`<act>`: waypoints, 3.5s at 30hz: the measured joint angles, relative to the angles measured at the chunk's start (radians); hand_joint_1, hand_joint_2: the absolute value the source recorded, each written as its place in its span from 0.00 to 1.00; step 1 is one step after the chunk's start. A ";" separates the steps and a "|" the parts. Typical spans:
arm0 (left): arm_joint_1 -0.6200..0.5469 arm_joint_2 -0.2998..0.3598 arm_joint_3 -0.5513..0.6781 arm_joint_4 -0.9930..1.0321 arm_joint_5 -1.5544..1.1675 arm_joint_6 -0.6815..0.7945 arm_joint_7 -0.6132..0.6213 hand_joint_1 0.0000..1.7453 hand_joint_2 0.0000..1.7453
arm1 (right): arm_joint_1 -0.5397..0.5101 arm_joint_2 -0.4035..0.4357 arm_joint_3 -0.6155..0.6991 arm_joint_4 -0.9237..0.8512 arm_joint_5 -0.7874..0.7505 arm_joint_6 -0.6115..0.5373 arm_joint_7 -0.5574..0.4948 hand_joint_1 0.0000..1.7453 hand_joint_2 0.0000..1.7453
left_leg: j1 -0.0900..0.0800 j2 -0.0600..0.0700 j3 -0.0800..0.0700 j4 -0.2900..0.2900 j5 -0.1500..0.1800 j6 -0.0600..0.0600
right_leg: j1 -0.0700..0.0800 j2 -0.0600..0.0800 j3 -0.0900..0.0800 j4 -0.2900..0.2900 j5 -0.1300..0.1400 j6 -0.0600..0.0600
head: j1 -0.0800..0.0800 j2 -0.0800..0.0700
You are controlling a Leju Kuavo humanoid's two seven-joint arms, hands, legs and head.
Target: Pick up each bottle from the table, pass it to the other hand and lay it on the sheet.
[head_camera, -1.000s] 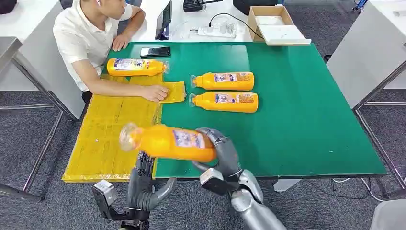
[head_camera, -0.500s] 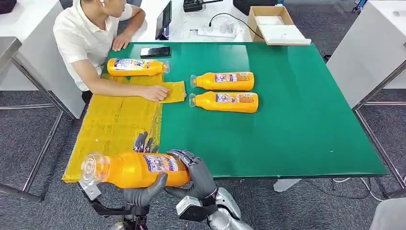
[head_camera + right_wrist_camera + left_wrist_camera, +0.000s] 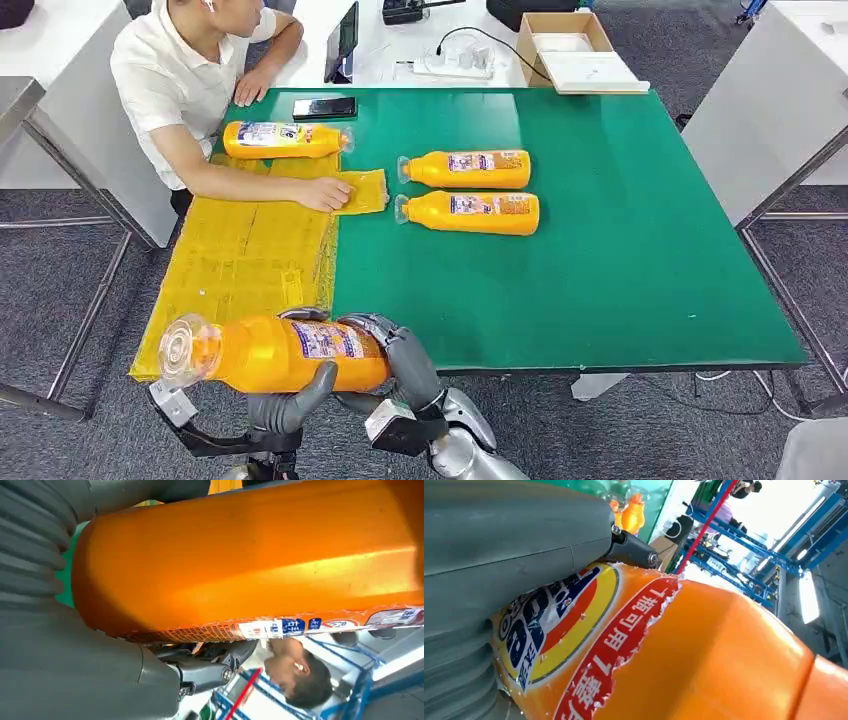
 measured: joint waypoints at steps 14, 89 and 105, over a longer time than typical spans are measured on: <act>0.004 -0.006 0.006 0.000 -0.001 0.000 -0.001 1.00 1.00 | 0.000 0.000 0.000 0.002 -0.001 0.009 0.000 0.00 0.00 | 0.000 0.000 0.000 0.000 0.000 0.000 | 0.000 0.000 0.000 0.000 0.000 0.000 | 0.000 0.000; -0.506 0.111 0.342 0.761 -0.978 0.211 0.033 0.00 1.00 | 0.246 0.053 -0.355 -0.316 -0.238 -0.160 -0.005 0.00 0.00 | -0.001 -0.008 0.012 0.000 0.003 -0.002 | 0.000 -0.010 0.012 0.004 -0.003 0.000 | 0.000 0.000; -0.198 -0.079 0.337 0.063 -0.838 0.712 -0.172 0.00 1.00 | 0.259 0.042 -0.319 -0.308 -0.241 -0.258 -0.005 0.00 1.00 | -0.001 -0.010 0.003 0.000 0.001 -0.002 | -0.001 -0.010 0.005 0.003 -0.004 0.000 | 0.000 0.000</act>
